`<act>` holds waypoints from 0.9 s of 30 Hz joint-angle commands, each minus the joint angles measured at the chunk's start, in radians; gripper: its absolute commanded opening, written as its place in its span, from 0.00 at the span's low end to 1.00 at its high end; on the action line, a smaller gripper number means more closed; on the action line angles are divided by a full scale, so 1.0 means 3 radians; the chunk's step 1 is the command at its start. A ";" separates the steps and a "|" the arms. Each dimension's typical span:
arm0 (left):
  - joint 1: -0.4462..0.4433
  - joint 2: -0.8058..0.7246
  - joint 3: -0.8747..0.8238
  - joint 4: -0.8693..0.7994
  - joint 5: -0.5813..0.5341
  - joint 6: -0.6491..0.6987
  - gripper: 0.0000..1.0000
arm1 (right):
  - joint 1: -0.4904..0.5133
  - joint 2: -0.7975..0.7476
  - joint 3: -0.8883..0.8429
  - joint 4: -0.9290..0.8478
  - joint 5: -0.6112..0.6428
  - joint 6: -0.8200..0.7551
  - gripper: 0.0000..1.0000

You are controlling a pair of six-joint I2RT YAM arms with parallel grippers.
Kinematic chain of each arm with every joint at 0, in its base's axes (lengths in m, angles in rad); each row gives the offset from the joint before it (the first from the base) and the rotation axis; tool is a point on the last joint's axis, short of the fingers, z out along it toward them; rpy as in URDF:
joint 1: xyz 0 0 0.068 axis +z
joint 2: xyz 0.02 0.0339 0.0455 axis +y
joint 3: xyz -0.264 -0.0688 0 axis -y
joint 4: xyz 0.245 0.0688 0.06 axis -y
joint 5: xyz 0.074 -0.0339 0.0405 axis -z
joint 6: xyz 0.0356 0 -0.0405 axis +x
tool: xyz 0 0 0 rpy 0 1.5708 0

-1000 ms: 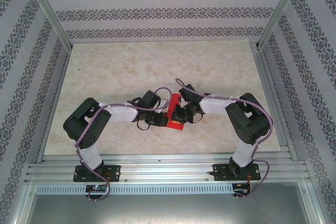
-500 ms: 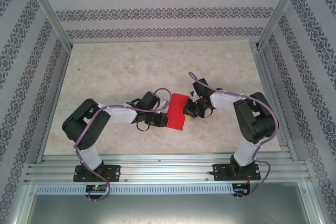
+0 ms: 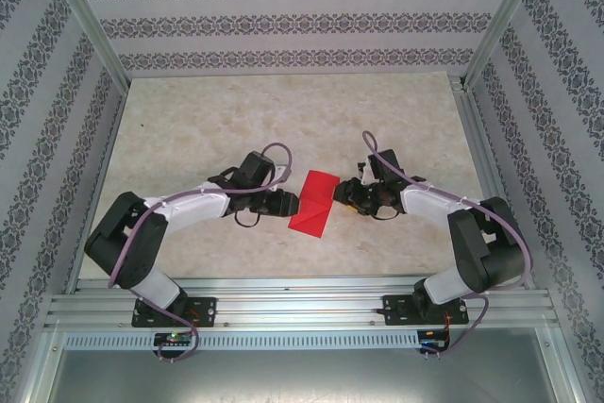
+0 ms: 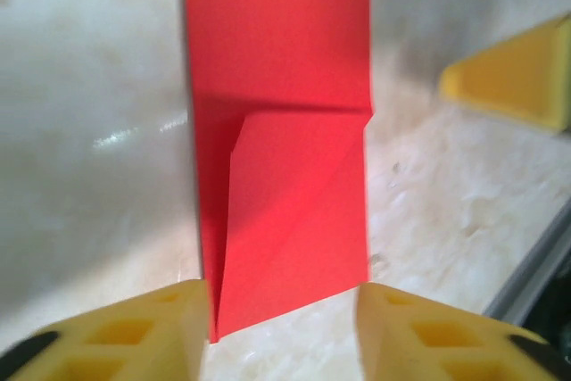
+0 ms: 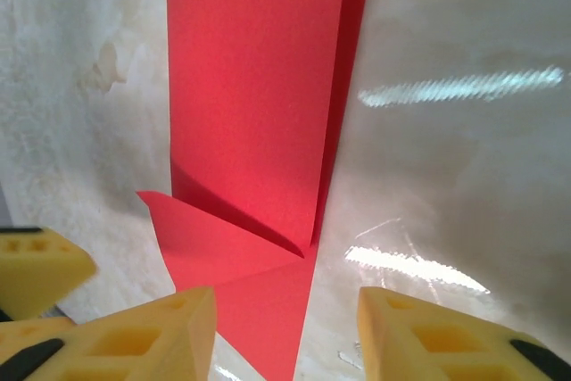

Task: Fold a paper plane with a square sheet of paper (fold left side to right side)

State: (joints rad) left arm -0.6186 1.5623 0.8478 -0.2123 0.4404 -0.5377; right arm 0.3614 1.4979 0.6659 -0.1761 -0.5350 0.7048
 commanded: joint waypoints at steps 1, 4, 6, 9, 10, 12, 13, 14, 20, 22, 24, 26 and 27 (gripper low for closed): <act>0.0183 -0.0182 -0.0090 0.0204 0.0139 -0.0200 0.55 | 0.0117 0.0054 -0.0129 0.0530 -0.0204 0.0217 0.50; 0.0246 -0.0131 -0.0138 0.0367 0.0327 -0.0196 0.57 | 0.0222 0.0157 -0.0182 0.0710 -0.0219 0.0350 0.51; 0.0247 -0.0018 -0.0092 0.0417 0.0418 -0.0154 0.57 | 0.0252 0.0181 -0.0203 0.0758 -0.0186 0.0413 0.51; 0.0242 0.0201 -0.0001 0.0502 0.0514 -0.0121 0.57 | 0.0248 0.0193 -0.0236 0.0823 -0.0171 0.0463 0.51; 0.0245 0.0284 0.0040 0.0513 0.0547 -0.0108 0.57 | 0.0248 0.0190 -0.0236 0.0804 -0.0163 0.0459 0.51; 0.0242 0.0457 0.0121 0.0551 0.0631 -0.0082 0.57 | 0.0242 0.0178 -0.0236 0.0768 -0.0150 0.0437 0.51; 0.0247 0.0533 0.0157 0.0563 0.0656 -0.0079 0.57 | 0.0235 0.0172 -0.0235 0.0756 -0.0142 0.0432 0.51; 0.0245 0.0609 0.0189 0.0582 0.0702 -0.0074 0.56 | 0.0223 0.0164 -0.0249 0.0750 -0.0137 0.0431 0.51; 0.0242 0.0871 0.0336 0.0688 0.0839 -0.0087 0.45 | 0.0161 0.0132 -0.0291 0.0739 -0.0162 0.0408 0.52; 0.0238 0.0936 0.0380 0.0695 0.0861 -0.0080 0.41 | 0.0147 0.0133 -0.0299 0.0735 -0.0170 0.0399 0.52; 0.0241 0.0994 0.0416 0.0707 0.0894 -0.0084 0.36 | 0.0132 0.0134 -0.0310 0.0737 -0.0175 0.0390 0.52; 0.0236 0.1031 0.0439 0.0715 0.0917 -0.0084 0.31 | 0.0123 0.0144 -0.0321 0.0754 -0.0185 0.0396 0.52; 0.0238 0.1041 0.0450 0.0717 0.0922 -0.0084 0.29 | 0.0115 0.0143 -0.0325 0.0769 -0.0197 0.0401 0.52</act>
State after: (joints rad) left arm -0.5499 1.8565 0.9550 -0.0437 0.6796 -0.5777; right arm 0.4095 1.5486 0.5808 0.0238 -0.5785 0.8215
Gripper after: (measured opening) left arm 0.309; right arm 0.516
